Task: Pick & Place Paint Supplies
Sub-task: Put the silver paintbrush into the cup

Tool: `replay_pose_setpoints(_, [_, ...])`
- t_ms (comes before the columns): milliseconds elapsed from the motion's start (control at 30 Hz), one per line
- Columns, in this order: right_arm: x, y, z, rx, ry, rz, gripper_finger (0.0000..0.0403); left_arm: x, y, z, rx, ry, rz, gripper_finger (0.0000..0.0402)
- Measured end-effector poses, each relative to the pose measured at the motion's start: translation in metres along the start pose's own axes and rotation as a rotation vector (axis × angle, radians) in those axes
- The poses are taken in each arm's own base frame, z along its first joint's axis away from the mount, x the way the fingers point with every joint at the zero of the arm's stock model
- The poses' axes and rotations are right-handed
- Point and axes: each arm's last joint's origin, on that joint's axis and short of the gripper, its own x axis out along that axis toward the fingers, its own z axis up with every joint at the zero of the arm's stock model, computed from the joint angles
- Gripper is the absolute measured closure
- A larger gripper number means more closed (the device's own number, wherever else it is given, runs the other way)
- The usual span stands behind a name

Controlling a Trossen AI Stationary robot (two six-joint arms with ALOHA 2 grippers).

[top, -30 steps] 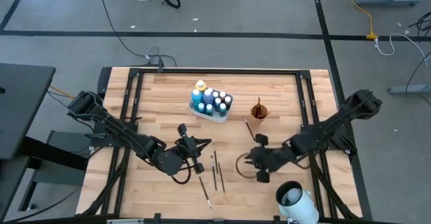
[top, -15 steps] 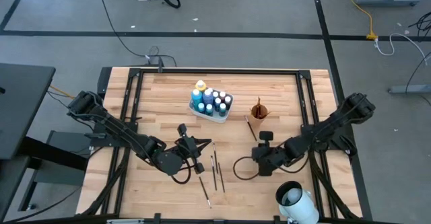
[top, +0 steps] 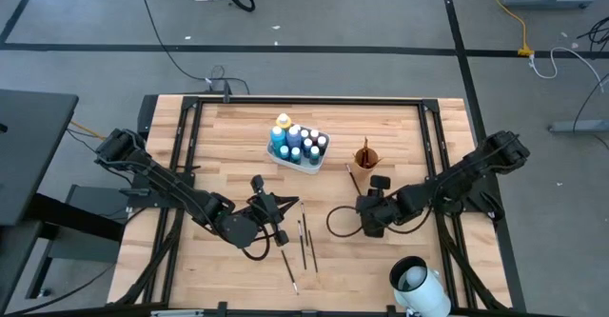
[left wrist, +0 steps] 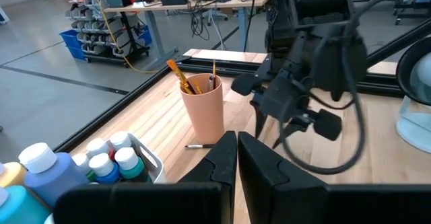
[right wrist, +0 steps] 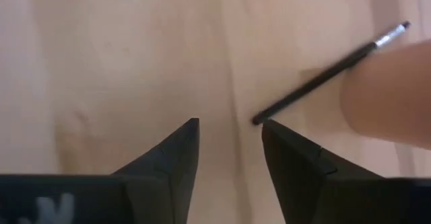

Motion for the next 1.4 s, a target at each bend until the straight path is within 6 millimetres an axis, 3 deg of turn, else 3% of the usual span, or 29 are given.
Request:
replay_pose_setpoints(367, [0.026, -0.020, -0.009, 0.203, -0.055, 0.084, 0.0233, 0.000, 0.000, 0.000, 0.009, 0.000, 0.000, 0.0379])
replay_pose_setpoints(667, [0.027, -0.016, -0.004, 0.166, -0.119, 0.137, 0.0239, 0.001, 0.001, 0.000, 0.038, -0.001, 0.008, 0.0379])
replay_pose_setpoints(1200, [-0.009, 0.018, 0.030, -0.236, -0.361, 0.305, 0.0270, 0.011, 0.008, 0.002, 0.024, 0.005, 0.039, 0.0379])
replay_pose_setpoints(1400, [-0.025, 0.011, 0.057, -0.349, -0.373, 0.248, 0.0270, 0.011, 0.008, 0.002, 0.022, 0.005, 0.037, 0.0379])
